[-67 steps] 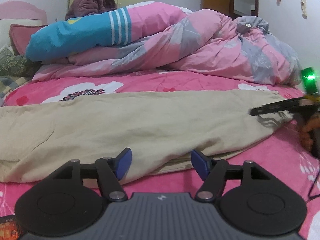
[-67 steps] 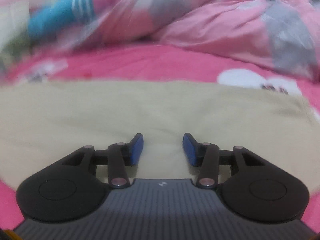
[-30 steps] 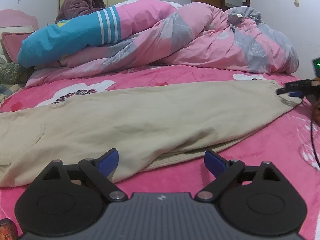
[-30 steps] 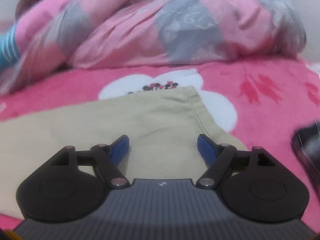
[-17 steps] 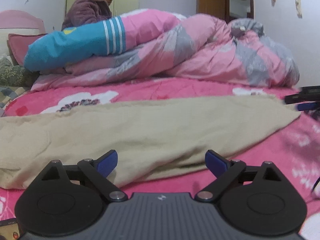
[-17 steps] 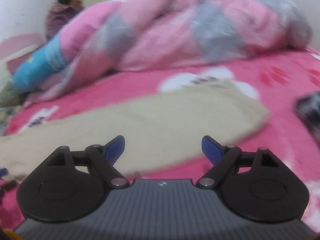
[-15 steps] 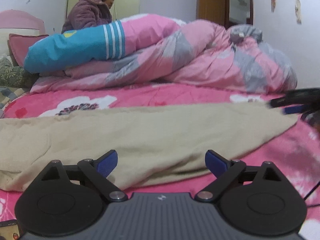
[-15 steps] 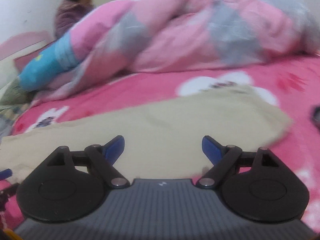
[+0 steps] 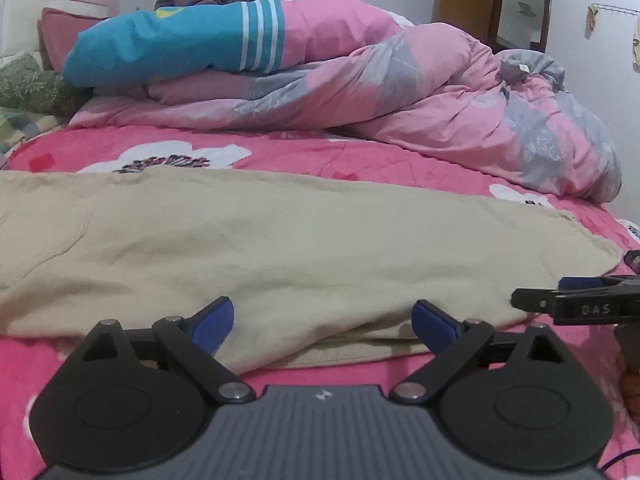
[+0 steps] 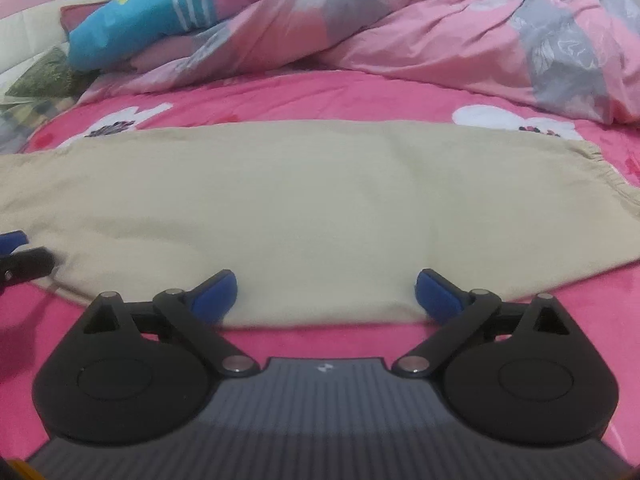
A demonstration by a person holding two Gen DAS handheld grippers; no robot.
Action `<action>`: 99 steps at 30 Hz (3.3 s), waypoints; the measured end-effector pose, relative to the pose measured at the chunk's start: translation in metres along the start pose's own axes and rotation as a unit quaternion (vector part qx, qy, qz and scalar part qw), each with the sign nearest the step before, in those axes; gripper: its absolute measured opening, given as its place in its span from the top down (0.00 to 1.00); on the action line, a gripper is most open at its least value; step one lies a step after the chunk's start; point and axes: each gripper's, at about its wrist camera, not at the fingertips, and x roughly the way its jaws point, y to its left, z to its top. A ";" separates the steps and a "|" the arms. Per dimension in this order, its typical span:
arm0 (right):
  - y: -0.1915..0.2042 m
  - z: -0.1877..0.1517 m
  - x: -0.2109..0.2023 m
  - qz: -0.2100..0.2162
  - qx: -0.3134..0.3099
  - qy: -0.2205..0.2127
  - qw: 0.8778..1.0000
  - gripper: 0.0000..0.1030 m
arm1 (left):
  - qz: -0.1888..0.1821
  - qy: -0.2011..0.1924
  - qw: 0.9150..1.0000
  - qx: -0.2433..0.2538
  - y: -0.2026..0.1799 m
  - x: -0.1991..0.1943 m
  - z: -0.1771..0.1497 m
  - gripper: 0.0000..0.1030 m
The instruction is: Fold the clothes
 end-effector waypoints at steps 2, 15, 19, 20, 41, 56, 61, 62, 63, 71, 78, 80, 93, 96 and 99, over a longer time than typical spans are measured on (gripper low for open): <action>0.002 -0.001 0.001 -0.003 0.001 -0.005 1.000 0.05 | 0.004 0.001 1.000 0.005 -0.003 -0.002 -0.001 0.06; 0.005 -0.009 -0.003 -0.010 -0.001 -0.021 1.000 0.03 | 0.003 -0.002 1.000 0.024 -0.008 -0.004 -0.009 0.00; 0.005 -0.009 -0.003 -0.011 -0.001 -0.024 1.000 0.03 | 0.012 0.002 0.999 0.034 -0.012 -0.002 -0.010 0.00; 0.005 -0.009 -0.003 -0.011 0.000 -0.024 1.000 0.02 | 0.014 0.002 0.999 0.035 -0.013 -0.001 -0.010 0.00; 0.005 -0.010 -0.002 -0.010 0.002 -0.027 1.000 0.01 | 0.010 0.002 1.000 0.029 -0.011 0.000 -0.009 0.00; 0.005 -0.010 -0.003 -0.009 0.003 -0.028 1.000 0.01 | 0.019 -0.013 0.999 0.023 -0.012 -0.006 -0.001 0.00; 0.005 -0.011 -0.004 -0.008 0.004 -0.029 1.000 0.01 | 0.026 -0.035 0.999 0.018 -0.012 -0.008 0.010 0.00; 0.005 -0.011 -0.004 -0.008 0.004 -0.029 1.000 0.01 | 0.025 -0.033 0.999 0.012 -0.011 -0.006 0.011 0.00; 0.005 -0.011 -0.004 -0.008 0.004 -0.029 1.000 0.01 | 0.025 -0.028 0.999 0.005 -0.009 -0.003 0.012 0.00; 0.004 -0.011 -0.004 -0.007 0.005 -0.030 1.000 0.01 | 0.022 0.007 0.999 -0.023 0.001 0.017 0.009 0.00; 0.004 -0.010 -0.004 -0.005 0.006 -0.030 1.000 0.01 | 0.028 0.008 0.999 -0.014 -0.002 0.018 0.007 0.00; 0.004 -0.010 -0.004 -0.005 0.006 -0.030 1.000 0.01 | 0.028 0.008 0.999 -0.015 -0.002 0.018 0.007 0.00; -0.004 -0.009 -0.010 0.010 0.031 -0.029 0.999 0.01 | 0.028 0.009 0.999 -0.013 -0.002 0.018 0.007 0.00; -0.007 -0.012 -0.019 0.015 0.049 -0.029 0.998 0.01 | 0.029 0.009 0.999 -0.012 -0.003 0.018 0.007 0.00; -0.019 -0.023 -0.036 0.036 0.088 -0.017 0.995 0.01 | 0.029 0.009 0.999 -0.012 -0.003 0.018 0.007 0.00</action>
